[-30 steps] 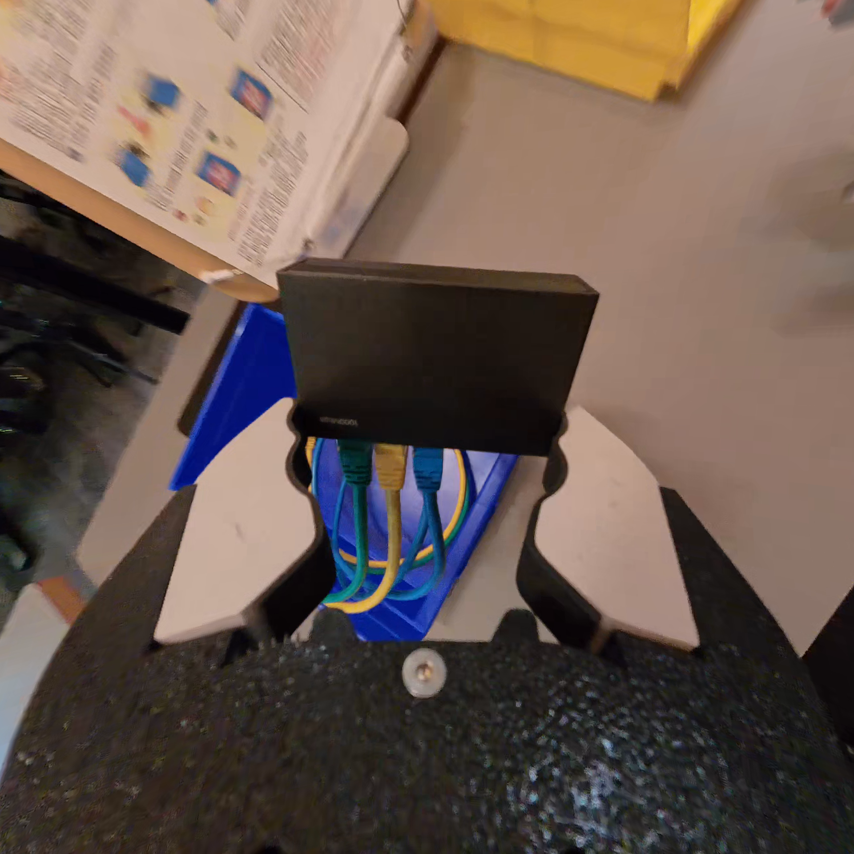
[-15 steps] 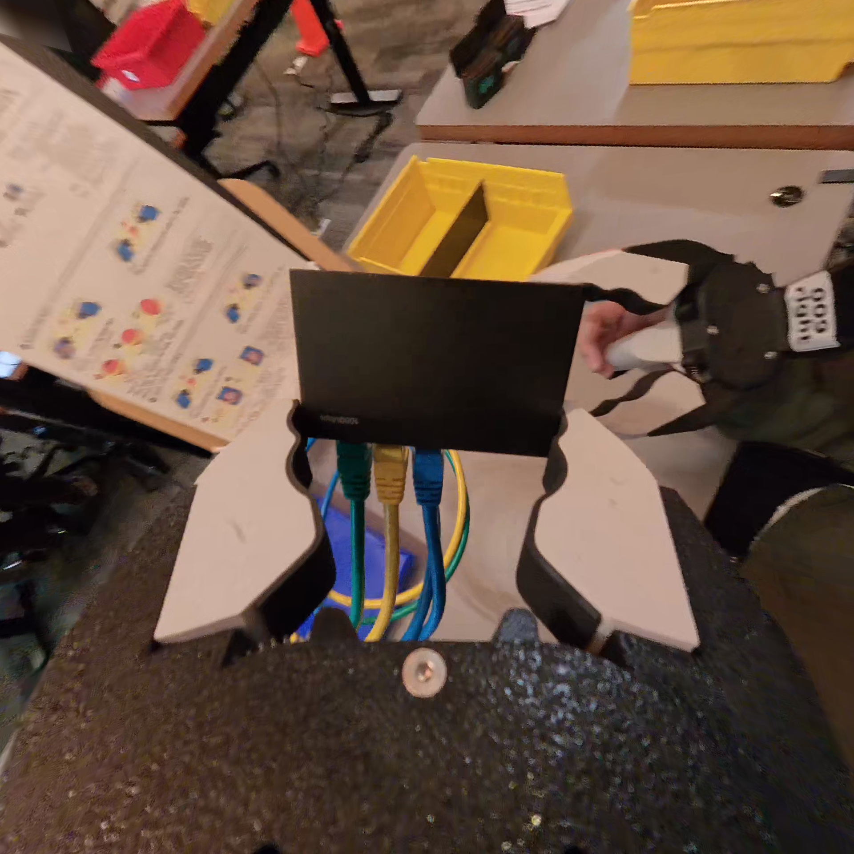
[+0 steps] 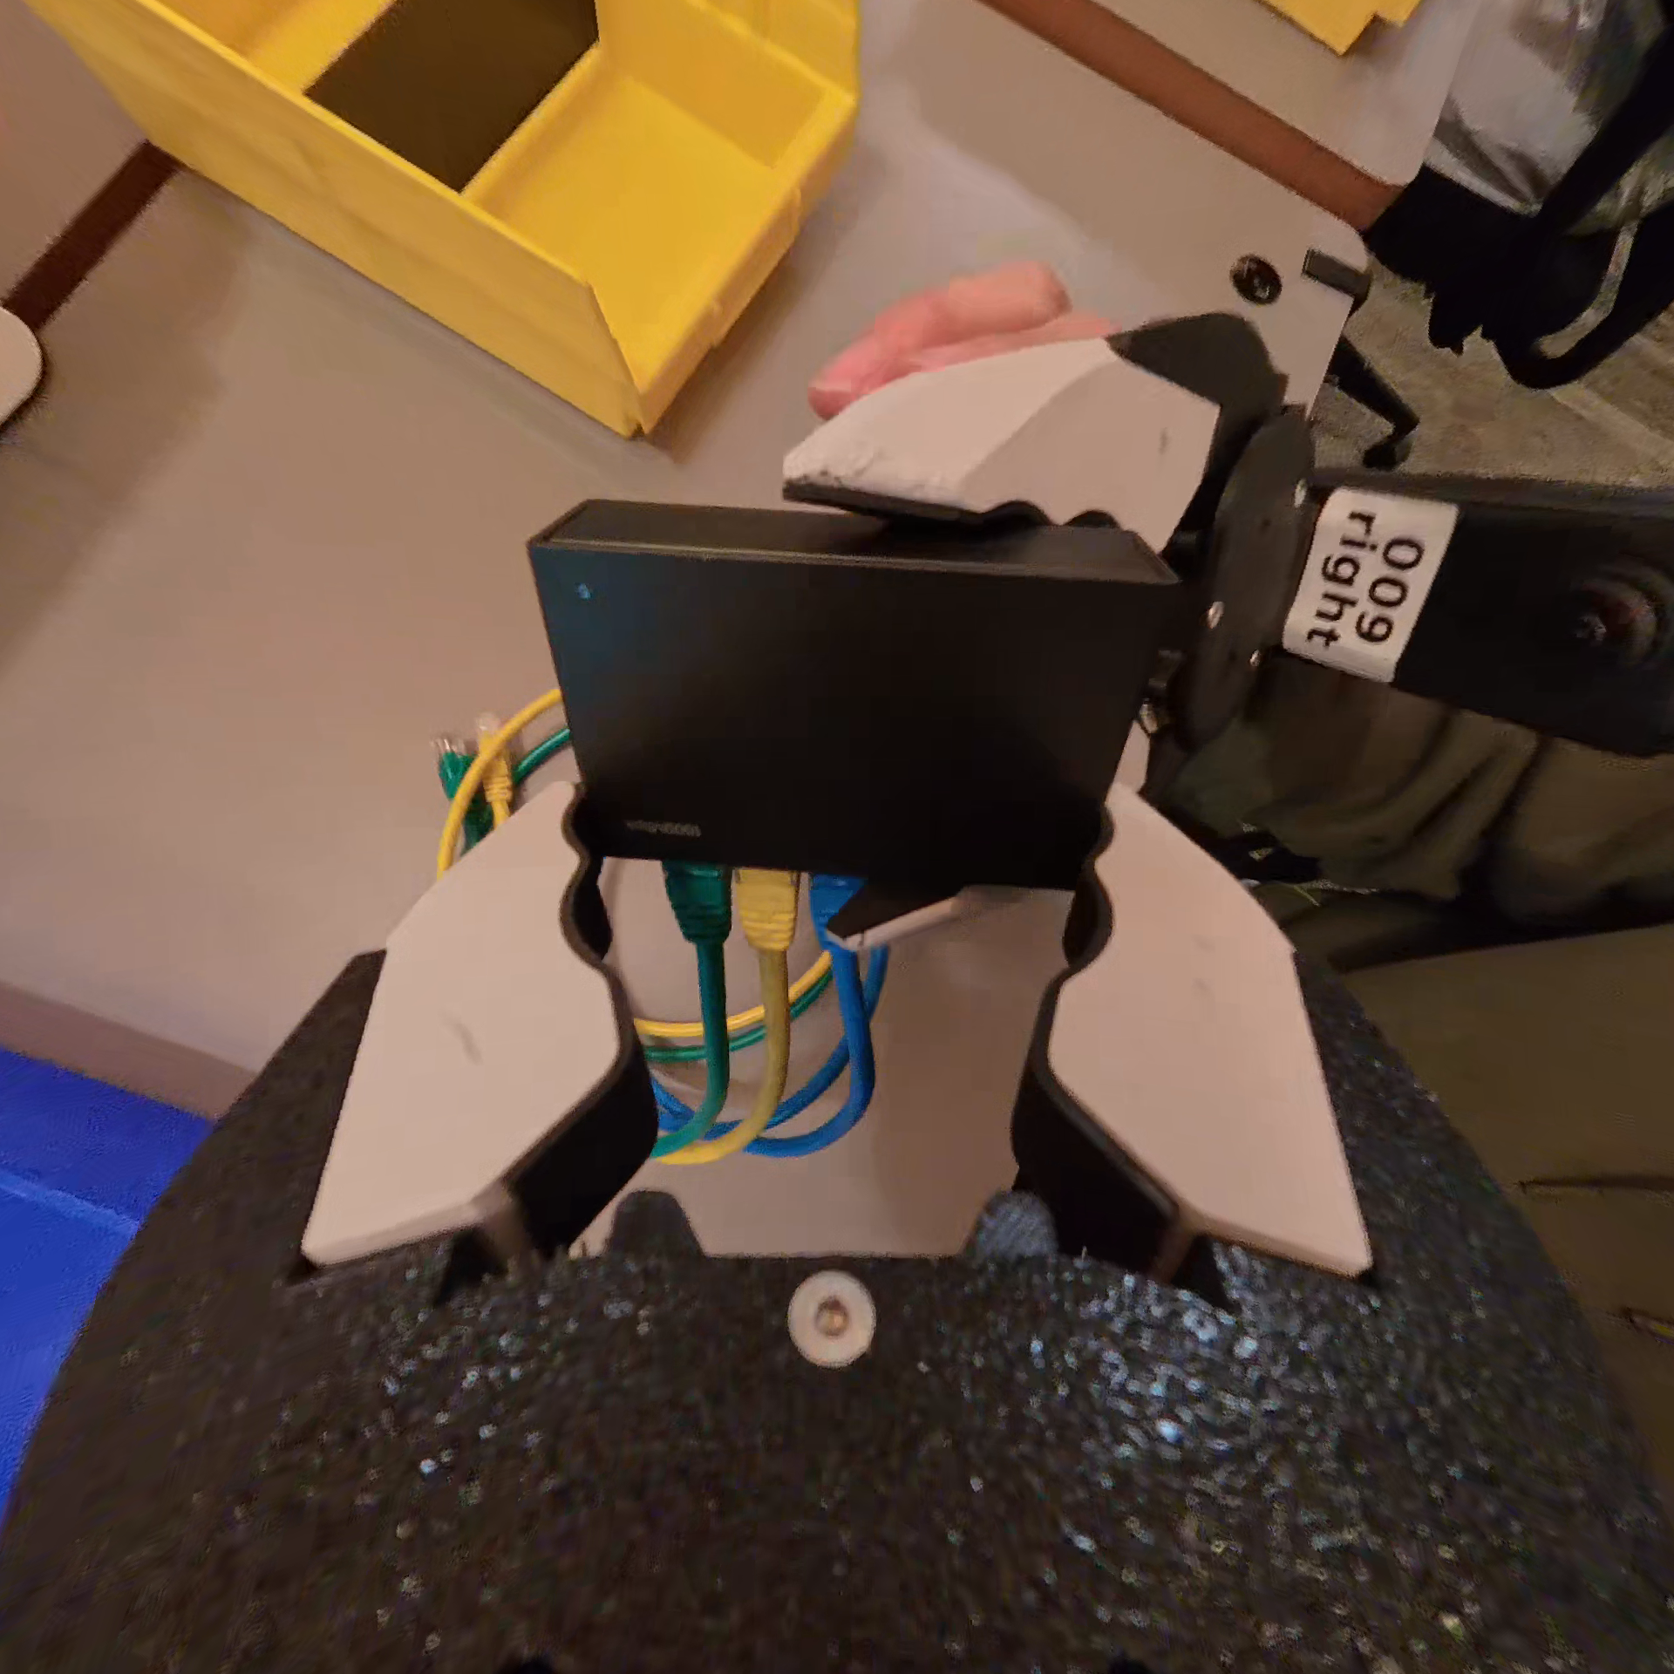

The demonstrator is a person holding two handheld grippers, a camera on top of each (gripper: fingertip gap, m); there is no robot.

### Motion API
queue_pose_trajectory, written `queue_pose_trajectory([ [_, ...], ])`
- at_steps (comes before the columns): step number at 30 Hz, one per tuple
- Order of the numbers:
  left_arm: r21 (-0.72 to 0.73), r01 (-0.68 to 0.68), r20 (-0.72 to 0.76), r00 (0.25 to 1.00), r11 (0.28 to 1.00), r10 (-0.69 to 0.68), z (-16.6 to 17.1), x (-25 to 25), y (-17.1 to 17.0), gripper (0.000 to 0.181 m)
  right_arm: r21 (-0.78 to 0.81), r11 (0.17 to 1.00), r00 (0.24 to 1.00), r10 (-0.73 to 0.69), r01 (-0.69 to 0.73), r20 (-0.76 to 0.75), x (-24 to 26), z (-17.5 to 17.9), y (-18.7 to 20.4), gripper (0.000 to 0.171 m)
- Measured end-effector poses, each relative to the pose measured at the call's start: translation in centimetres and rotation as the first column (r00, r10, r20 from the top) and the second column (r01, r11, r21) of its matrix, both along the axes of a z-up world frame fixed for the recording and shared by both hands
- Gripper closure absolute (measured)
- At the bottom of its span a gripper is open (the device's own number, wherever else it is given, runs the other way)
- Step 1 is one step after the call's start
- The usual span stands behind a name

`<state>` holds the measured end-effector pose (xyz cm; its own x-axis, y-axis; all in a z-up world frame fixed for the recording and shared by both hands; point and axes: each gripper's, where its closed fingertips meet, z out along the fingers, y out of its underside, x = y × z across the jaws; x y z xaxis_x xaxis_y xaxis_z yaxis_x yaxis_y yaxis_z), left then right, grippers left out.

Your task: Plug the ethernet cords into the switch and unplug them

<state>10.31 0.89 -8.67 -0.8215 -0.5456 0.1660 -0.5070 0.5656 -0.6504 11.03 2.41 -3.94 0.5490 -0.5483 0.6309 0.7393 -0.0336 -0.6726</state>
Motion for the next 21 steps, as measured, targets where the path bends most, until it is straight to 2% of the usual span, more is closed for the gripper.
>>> queue_pose_trajectory([
  [4, -0.125, 0.043, 0.019, 0.999, 0.991, -0.041, 0.1, 0.5, -0.4, 0.083, 0.006, 1.000, 0.998, 0.009, -0.008, -0.059, 0.7, -0.4, -0.1, 0.104],
  [5, -0.165, 0.072, 0.085, 0.995, 0.984, -0.058, 0.7, 0.8, -0.4, 0.089, 0.011, 0.999, 0.989, 0.052, -0.051, -0.136, 1.0, -0.7, -0.1, 0.104],
  [7, -0.232, 0.120, 0.256, 0.965, 0.965, -0.059, 2.6, 1.6, 0.3, 0.091, 0.125, 0.984, 0.954, 0.155, -0.127, -0.257, 1.8, -0.7, -1.0, 0.104],
  [9, -0.262, 0.169, 0.396, 0.917, 0.950, -0.054, 4.2, 2.2, 1.6, 0.092, 0.239, 0.939, 0.865, 0.324, -0.246, -0.384, 2.3, -0.9, -1.7, 0.104],
  [12, -0.223, 0.220, 0.469, 0.878, 0.950, -0.093, 3.5, 2.7, 3.2, 0.092, 0.420, 0.824, 0.716, 0.550, -0.380, -0.431, 2.0, -0.1, -2.8, 0.105],
  [15, -0.220, 0.289, 0.522, 0.842, 0.932, -0.138, 1.9, 2.4, 2.9, 0.096, 0.553, 0.678, 0.552, 0.727, -0.484, -0.409, 1.1, 0.7, -3.1, 0.104],
  [19, -0.218, 0.361, 0.548, 0.814, 0.907, -0.193, -0.4, 1.4, 1.3, 0.096, 0.657, 0.544, 0.395, 0.837, -0.521, -0.379, 0.3, 0.8, -2.5, 0.105],
  [21, -0.231, 0.379, 0.570, 0.799, 0.896, -0.191, -0.8, 1.0, 0.6, 0.100, 0.701, 0.508, 0.347, 0.860, -0.501, -0.375, 0.5, 0.5, -2.1, 0.104],
])
